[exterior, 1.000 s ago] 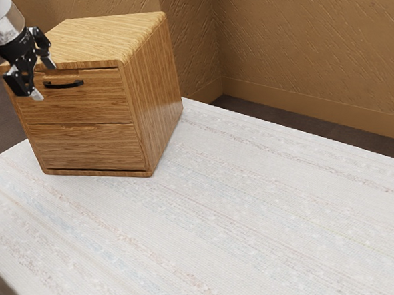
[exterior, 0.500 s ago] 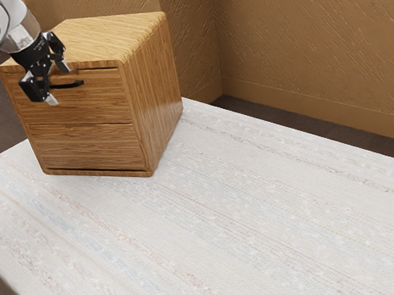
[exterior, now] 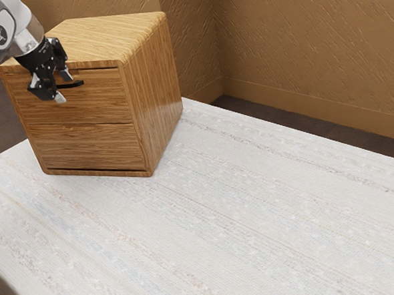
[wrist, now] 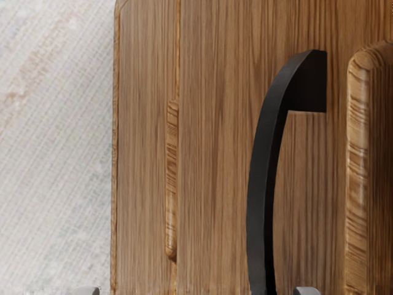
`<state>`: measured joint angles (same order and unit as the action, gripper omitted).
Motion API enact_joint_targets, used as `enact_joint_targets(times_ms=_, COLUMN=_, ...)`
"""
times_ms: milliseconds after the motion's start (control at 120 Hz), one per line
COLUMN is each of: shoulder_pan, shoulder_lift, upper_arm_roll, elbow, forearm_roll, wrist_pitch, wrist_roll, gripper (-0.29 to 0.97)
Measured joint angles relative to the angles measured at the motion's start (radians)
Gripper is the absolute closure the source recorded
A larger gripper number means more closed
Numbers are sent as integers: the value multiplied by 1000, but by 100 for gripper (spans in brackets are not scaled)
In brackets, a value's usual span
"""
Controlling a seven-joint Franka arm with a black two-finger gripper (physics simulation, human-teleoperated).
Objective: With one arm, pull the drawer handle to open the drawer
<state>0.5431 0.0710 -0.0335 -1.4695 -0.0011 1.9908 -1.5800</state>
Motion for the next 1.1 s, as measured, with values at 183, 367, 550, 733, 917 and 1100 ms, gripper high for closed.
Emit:
enact_joint_targets(times_ms=183, shoulder_pan=-7, shoulder_lift=-8, upper_arm_roll=1, elbow=-9, forearm_roll=0, wrist_pitch=19, wrist_roll=0, gripper=33)
enact_joint_targets(times_ms=367, shoulder_pan=12, shoulder_lift=-4, upper_arm_roll=3, elbow=-9, forearm_roll=0, wrist_pitch=28, wrist_roll=2, gripper=34)
enact_joint_targets(times_ms=550, shoulder_pan=7, shoulder_lift=-4, upper_arm_roll=3, elbow=-12, forearm_roll=0, wrist_pitch=32, wrist_roll=4, gripper=39)
enact_joint_targets(times_ms=733, shoulder_pan=9, shoulder_lift=2, upper_arm_roll=3, elbow=-12, forearm_roll=0, wrist_pitch=36, wrist_roll=6, gripper=42)
enact_joint_targets(times_ms=917, shoulder_pan=29, shoulder_lift=3, upper_arm_roll=4, elbow=-19, forearm_roll=0, wrist_pitch=42, wrist_roll=11, gripper=44)
enact_joint_targets(times_ms=1100, shoulder_pan=29, shoulder_lift=1, upper_arm_roll=5, elbow=-27, forearm_roll=-2, wrist_pitch=44, wrist_roll=15, gripper=51)
